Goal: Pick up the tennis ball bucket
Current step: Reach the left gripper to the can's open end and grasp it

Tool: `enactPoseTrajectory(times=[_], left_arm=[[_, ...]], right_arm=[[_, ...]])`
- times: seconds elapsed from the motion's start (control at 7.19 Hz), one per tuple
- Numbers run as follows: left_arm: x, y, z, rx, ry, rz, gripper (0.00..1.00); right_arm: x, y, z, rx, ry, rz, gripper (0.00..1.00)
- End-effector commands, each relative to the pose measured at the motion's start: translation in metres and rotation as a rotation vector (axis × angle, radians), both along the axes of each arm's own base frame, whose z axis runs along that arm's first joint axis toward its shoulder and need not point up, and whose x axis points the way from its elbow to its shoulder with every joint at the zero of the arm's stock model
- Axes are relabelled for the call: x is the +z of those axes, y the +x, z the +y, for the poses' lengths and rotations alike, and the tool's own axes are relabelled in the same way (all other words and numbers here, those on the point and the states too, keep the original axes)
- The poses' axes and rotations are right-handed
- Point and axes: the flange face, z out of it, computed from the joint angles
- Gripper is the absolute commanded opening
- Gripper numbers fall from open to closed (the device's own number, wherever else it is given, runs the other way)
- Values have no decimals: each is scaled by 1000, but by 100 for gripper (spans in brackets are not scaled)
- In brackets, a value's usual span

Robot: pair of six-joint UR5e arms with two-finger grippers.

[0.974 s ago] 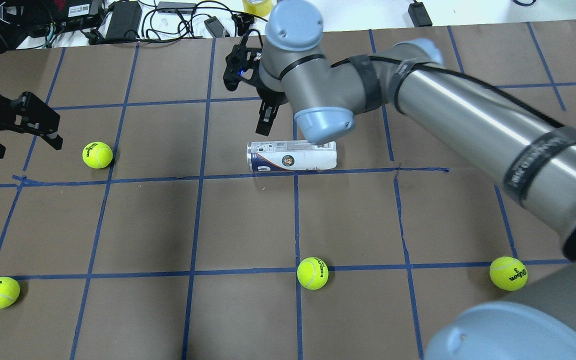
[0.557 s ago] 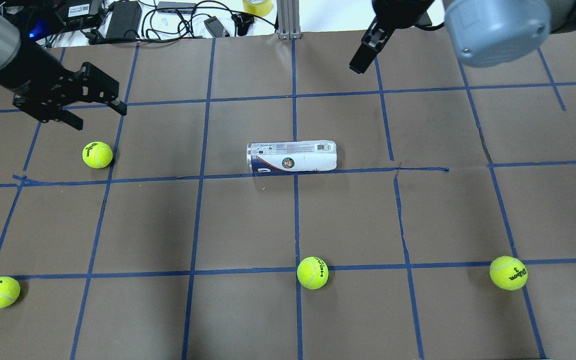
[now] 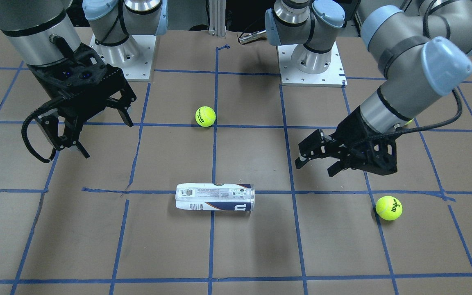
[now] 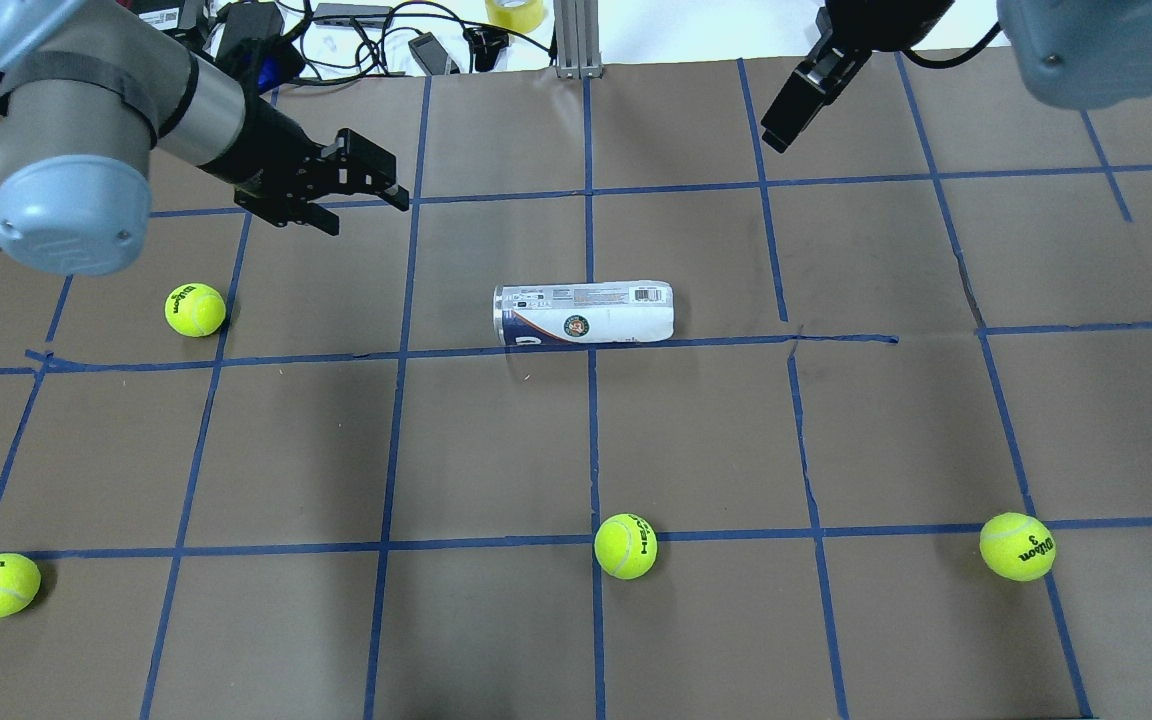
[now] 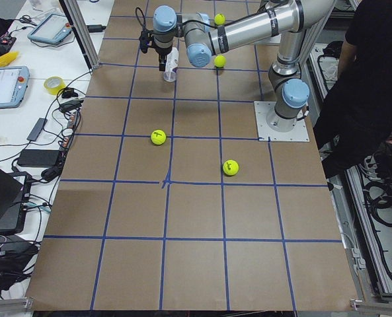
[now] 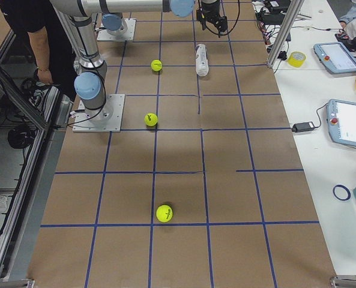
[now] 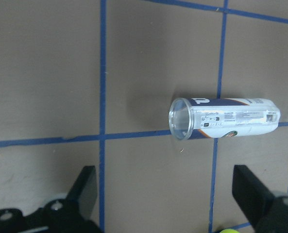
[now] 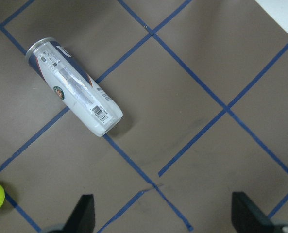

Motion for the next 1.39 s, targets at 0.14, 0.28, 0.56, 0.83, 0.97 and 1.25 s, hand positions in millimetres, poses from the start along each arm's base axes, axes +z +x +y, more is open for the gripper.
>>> enactPoseTrajectory(times=[0.14, 0.28, 0.56, 0.83, 0.97, 1.25], left_arm=[[-82, -50, -16, -84, 70, 48, 100], [-102, -57, -22, -90, 73, 84, 100], [-158, -71, -18, -90, 147, 238, 100], [-183, -82, -7, -86, 166, 296, 100], [-186, -85, -5, -69, 186, 299, 100], [-184, -87, -5, -43, 204, 295, 86]], right_arm=[[15, -16, 37, -307, 89, 54, 100], [19, -15, 40, -481, 89, 23, 100], [19, -16, 39, -631, 93, -4, 100], [21, -16, 41, -639, 94, -12, 100], [22, -16, 41, -638, 91, -11, 100], [22, -16, 41, -638, 89, -11, 100]])
